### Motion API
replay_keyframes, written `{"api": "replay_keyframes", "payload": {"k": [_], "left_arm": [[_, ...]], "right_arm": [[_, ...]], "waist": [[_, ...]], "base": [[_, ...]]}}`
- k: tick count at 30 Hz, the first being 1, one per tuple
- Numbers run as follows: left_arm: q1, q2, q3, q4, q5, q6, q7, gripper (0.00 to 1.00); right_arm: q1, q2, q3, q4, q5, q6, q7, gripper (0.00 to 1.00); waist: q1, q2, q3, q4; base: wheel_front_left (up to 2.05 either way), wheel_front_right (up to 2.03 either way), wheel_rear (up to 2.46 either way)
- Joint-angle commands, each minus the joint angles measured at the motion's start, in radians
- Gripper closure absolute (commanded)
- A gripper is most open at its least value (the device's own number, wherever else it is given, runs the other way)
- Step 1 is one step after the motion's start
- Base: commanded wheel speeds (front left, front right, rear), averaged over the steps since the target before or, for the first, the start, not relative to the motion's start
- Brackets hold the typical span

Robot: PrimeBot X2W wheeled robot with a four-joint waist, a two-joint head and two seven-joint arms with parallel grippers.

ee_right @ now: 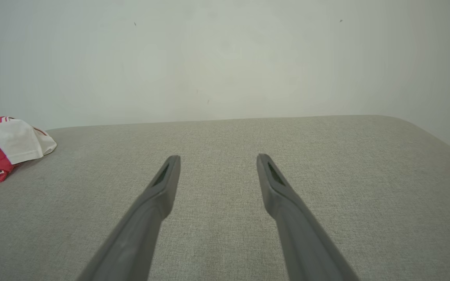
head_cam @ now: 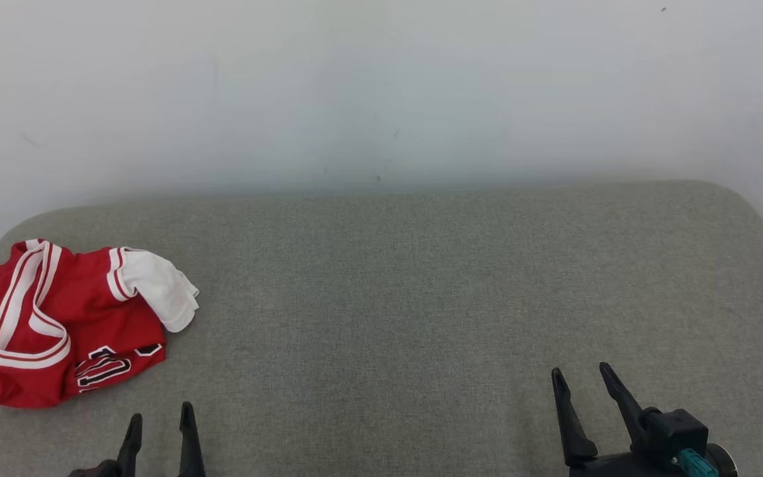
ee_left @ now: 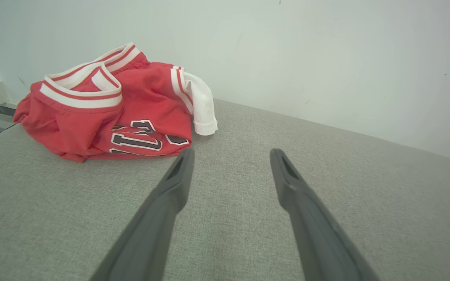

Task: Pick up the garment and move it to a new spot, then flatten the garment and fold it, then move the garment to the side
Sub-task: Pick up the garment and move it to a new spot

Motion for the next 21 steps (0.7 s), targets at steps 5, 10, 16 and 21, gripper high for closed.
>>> {"api": "replay_keyframes", "payload": {"k": [5, 10, 16, 21], "left_arm": [[0.017, 0.005, -0.009, -0.009, 0.006, 0.007, -0.001, 0.00], [0.012, 0.005, -0.018, -0.012, 0.001, 0.015, -0.001, 0.00], [0.022, 0.006, -0.018, -0.015, 0.010, 0.012, -0.001, 0.00], [0.027, 0.015, -0.013, -0.012, 0.015, 0.010, -0.001, 0.00]], "right_arm": [[0.013, -0.001, -0.004, -0.004, 0.006, -0.002, -0.005, 0.00], [0.020, -0.001, -0.010, -0.005, 0.005, -0.002, -0.006, 0.00], [0.026, -0.001, -0.004, -0.005, 0.011, -0.002, -0.008, 0.00], [0.031, -0.001, 0.001, -0.001, 0.023, -0.002, -0.012, 0.00]], "waist": [[0.0000, 0.0000, 0.000, 0.006], [0.0000, 0.0000, -0.004, 0.040], [0.0000, 0.0000, -0.013, 0.118], [0.0000, 0.0000, -0.018, 0.190]], "base": [[0.00, 0.00, 0.00], [0.00, 0.00, 0.00], [0.00, 0.00, 0.00], [0.00, 0.00, 0.00]]}}
